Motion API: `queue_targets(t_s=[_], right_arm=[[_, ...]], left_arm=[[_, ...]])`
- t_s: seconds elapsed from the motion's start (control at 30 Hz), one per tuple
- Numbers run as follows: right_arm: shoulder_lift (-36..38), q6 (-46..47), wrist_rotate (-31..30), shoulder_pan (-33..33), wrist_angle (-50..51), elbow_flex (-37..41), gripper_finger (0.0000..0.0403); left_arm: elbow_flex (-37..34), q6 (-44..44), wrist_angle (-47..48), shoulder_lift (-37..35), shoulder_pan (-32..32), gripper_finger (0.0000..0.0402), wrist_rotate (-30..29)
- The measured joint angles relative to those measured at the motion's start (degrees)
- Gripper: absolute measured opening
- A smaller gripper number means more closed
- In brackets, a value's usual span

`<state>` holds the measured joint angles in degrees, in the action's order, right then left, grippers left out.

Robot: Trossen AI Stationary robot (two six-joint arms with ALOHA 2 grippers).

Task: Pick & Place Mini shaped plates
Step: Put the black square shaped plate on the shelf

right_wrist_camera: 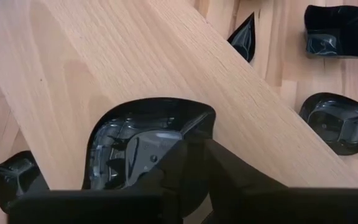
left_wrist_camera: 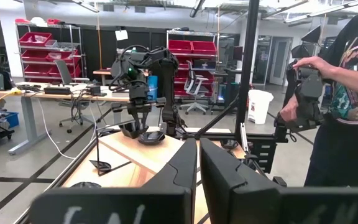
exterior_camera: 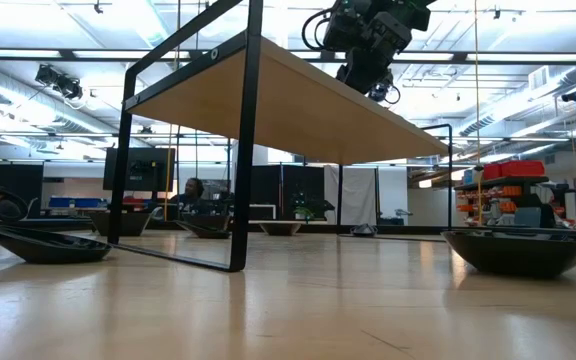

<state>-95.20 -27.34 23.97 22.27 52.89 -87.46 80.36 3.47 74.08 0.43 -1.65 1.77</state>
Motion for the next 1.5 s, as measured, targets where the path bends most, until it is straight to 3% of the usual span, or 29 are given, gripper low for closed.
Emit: queue_targets(t_s=[0.33,0.73,0.9,1.23,1.5], right_arm=[[0.5,1.8,-0.3,0.0,-1.3,0.0,0.0086],[9.9,9.0,-12.2,0.6,-5.6,-0.1,0.0108],[12.4,11.8,-14.4,2.9,-5.9,0.3,0.0127],[20.9,14.0,-22.1,7.5,-10.1,10.8,0.0166],[26.7,20.6,-22.5,14.1,-8.6,16.8,0.0174]], left_arm=[[0.0,0.0,0.0,0.0,0.0,0.0025,0.0],[0.0,0.0,0.0,0.0,0.0,0.0025,0.0],[0.0,0.0,0.0,0.0,0.0,0.0025,0.0],[0.0,0.0,0.0,0.0,0.0,0.0025,0.0],[0.0,0.0,0.0,0.0,0.0,0.0025,0.0]])
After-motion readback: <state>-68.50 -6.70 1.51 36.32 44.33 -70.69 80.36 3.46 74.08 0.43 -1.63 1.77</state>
